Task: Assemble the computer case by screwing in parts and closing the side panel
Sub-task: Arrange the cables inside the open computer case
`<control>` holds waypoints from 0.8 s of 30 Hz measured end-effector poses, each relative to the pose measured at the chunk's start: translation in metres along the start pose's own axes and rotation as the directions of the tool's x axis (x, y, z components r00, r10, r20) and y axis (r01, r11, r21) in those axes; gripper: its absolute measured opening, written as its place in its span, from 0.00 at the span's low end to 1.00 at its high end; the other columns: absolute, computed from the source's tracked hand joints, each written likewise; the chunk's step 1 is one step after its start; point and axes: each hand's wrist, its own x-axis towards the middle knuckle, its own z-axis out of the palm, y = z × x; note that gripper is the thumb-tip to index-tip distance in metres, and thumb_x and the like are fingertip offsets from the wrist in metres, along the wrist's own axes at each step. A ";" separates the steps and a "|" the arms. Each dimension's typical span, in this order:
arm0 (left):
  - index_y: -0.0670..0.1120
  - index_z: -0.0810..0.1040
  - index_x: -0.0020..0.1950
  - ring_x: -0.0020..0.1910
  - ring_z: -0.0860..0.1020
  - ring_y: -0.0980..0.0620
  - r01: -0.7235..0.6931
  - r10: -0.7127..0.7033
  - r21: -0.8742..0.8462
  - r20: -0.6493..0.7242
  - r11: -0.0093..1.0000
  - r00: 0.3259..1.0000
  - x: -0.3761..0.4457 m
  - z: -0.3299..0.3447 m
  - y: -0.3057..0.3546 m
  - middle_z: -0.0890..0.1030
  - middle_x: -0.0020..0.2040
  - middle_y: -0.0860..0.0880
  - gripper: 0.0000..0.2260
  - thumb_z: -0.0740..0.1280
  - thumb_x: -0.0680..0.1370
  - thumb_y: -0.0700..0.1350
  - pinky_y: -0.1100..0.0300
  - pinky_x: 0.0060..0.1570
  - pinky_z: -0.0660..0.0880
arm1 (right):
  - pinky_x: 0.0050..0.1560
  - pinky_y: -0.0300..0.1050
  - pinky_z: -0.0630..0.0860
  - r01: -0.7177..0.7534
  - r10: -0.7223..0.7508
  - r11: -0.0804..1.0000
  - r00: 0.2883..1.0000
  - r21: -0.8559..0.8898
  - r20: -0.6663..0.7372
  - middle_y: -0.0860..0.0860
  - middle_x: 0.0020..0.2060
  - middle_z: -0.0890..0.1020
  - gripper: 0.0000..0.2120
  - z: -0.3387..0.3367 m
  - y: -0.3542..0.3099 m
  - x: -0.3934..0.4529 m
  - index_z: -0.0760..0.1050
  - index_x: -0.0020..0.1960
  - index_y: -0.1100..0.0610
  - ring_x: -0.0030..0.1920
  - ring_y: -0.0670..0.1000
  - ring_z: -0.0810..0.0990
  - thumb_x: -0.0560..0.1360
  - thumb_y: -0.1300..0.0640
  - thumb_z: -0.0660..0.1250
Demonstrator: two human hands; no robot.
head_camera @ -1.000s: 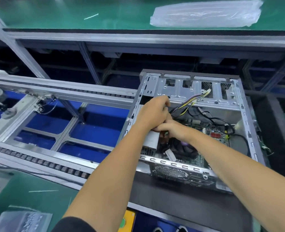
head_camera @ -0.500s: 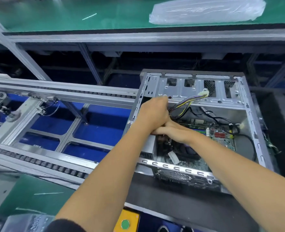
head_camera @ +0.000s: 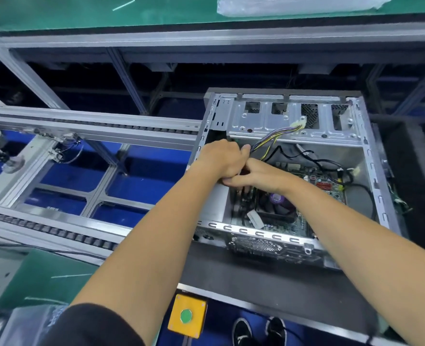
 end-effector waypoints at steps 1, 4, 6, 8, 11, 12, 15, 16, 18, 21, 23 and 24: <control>0.43 0.71 0.41 0.41 0.71 0.44 0.008 -0.008 0.004 0.001 1.000 1.000 0.001 0.001 0.000 0.77 0.44 0.41 0.23 0.43 0.82 0.53 0.55 0.41 0.63 | 0.45 0.42 0.77 -0.011 0.011 1.000 1.000 0.010 0.009 0.45 0.39 0.81 0.09 0.000 0.001 0.001 0.78 0.49 0.48 0.41 0.46 0.79 0.72 0.46 0.72; 0.42 0.75 0.46 0.43 0.71 0.44 0.053 -0.053 0.008 -0.015 0.999 0.998 0.002 0.001 0.000 0.79 0.50 0.39 0.23 0.45 0.82 0.54 0.55 0.43 0.64 | 0.52 0.46 0.79 -0.027 0.026 0.998 1.000 0.064 0.018 0.48 0.44 0.81 0.10 0.003 0.001 0.004 0.78 0.52 0.47 0.44 0.51 0.80 0.72 0.48 0.71; 0.41 0.77 0.50 0.42 0.70 0.45 0.073 -0.073 -0.001 -0.006 0.997 0.997 0.005 0.000 0.002 0.79 0.52 0.39 0.23 0.48 0.81 0.54 0.55 0.43 0.64 | 0.53 0.46 0.79 -0.028 0.029 0.995 1.000 0.096 -0.010 0.50 0.49 0.83 0.13 0.004 -0.001 0.005 0.79 0.53 0.45 0.48 0.55 0.81 0.69 0.46 0.69; 0.43 0.77 0.50 0.42 0.70 0.45 0.080 -0.080 -0.014 0.032 0.997 0.996 0.008 -0.002 0.004 0.78 0.54 0.40 0.20 0.49 0.80 0.53 0.55 0.43 0.64 | 0.56 0.49 0.79 -0.030 0.033 0.993 0.999 0.118 -0.028 0.55 0.58 0.82 0.15 0.004 -0.002 0.005 0.78 0.54 0.45 0.57 0.59 0.80 0.68 0.46 0.69; 0.44 0.76 0.49 0.43 0.70 0.45 0.094 -0.091 -0.036 0.056 0.995 0.994 0.009 -0.003 0.004 0.78 0.54 0.40 0.18 0.50 0.79 0.51 0.55 0.43 0.64 | 0.58 0.50 0.79 -0.030 0.033 0.990 0.999 0.140 -0.015 0.53 0.56 0.82 0.15 0.005 -0.004 0.004 0.78 0.55 0.46 0.53 0.52 0.80 0.69 0.47 0.68; 0.44 0.76 0.48 0.43 0.70 0.45 0.088 -0.086 -0.032 0.065 0.996 0.994 0.009 -0.003 0.004 0.78 0.54 0.39 0.18 0.50 0.79 0.50 0.54 0.43 0.64 | 0.58 0.51 0.79 -0.030 0.032 0.990 0.999 0.139 -0.008 0.55 0.55 0.82 0.16 0.006 -0.003 0.003 0.78 0.56 0.48 0.52 0.50 0.79 0.69 0.48 0.68; 0.45 0.71 0.42 0.42 0.70 0.45 0.065 -0.064 -0.013 0.091 0.998 0.994 0.007 -0.002 0.001 0.76 0.47 0.42 0.16 0.49 0.80 0.50 0.54 0.43 0.63 | 0.58 0.48 0.80 -0.025 0.024 0.994 1.000 0.109 0.005 0.56 0.53 0.82 0.19 0.007 -0.002 0.002 0.78 0.59 0.51 0.47 0.47 0.80 0.70 0.46 0.68; 0.45 0.70 0.40 0.41 0.70 0.45 0.055 -0.054 -0.018 0.087 0.998 0.995 0.007 -0.002 -0.001 0.76 0.46 0.42 0.16 0.49 0.80 0.51 0.54 0.43 0.63 | 0.57 0.47 0.80 -0.022 0.021 0.995 1.000 0.097 0.007 0.55 0.51 0.83 0.18 0.007 -0.001 0.003 0.78 0.58 0.51 0.45 0.46 0.81 0.70 0.46 0.69; 0.44 0.69 0.38 0.40 0.70 0.44 0.029 -0.027 -0.032 0.062 0.999 0.998 0.005 -0.001 -0.003 0.77 0.47 0.41 0.17 0.49 0.80 0.50 0.54 0.42 0.63 | 0.59 0.51 0.80 -0.017 0.016 0.997 1.000 0.078 0.004 0.60 0.50 0.83 0.17 0.006 -0.001 0.005 0.79 0.59 0.55 0.45 0.48 0.81 0.73 0.50 0.71; 0.46 0.70 0.44 0.42 0.69 0.44 0.026 -0.023 -0.039 0.054 0.999 0.998 0.003 -0.002 -0.002 0.76 0.50 0.40 0.15 0.48 0.80 0.50 0.54 0.43 0.62 | 0.63 0.56 0.77 -0.019 0.018 0.998 1.000 0.066 0.009 0.64 0.57 0.81 0.16 0.002 0.001 0.007 0.76 0.64 0.59 0.53 0.55 0.83 0.77 0.57 0.71; 0.46 0.73 0.46 0.42 0.70 0.44 0.030 -0.025 -0.053 0.086 0.998 0.996 0.003 -0.003 -0.002 0.74 0.48 0.42 0.17 0.48 0.80 0.51 0.54 0.43 0.63 | 0.63 0.53 0.78 -0.014 0.013 0.999 1.000 0.042 0.020 0.59 0.54 0.83 0.16 -0.001 0.002 0.007 0.76 0.64 0.60 0.52 0.52 0.83 0.78 0.57 0.70; 0.45 0.74 0.47 0.42 0.70 0.44 0.029 -0.023 -0.062 0.094 0.998 0.995 0.004 -0.004 -0.001 0.73 0.47 0.44 0.18 0.48 0.80 0.52 0.54 0.43 0.63 | 0.60 0.50 0.79 -0.006 0.005 1.000 1.000 0.022 0.026 0.55 0.50 0.83 0.16 -0.003 0.002 0.006 0.75 0.64 0.60 0.48 0.48 0.82 0.78 0.57 0.70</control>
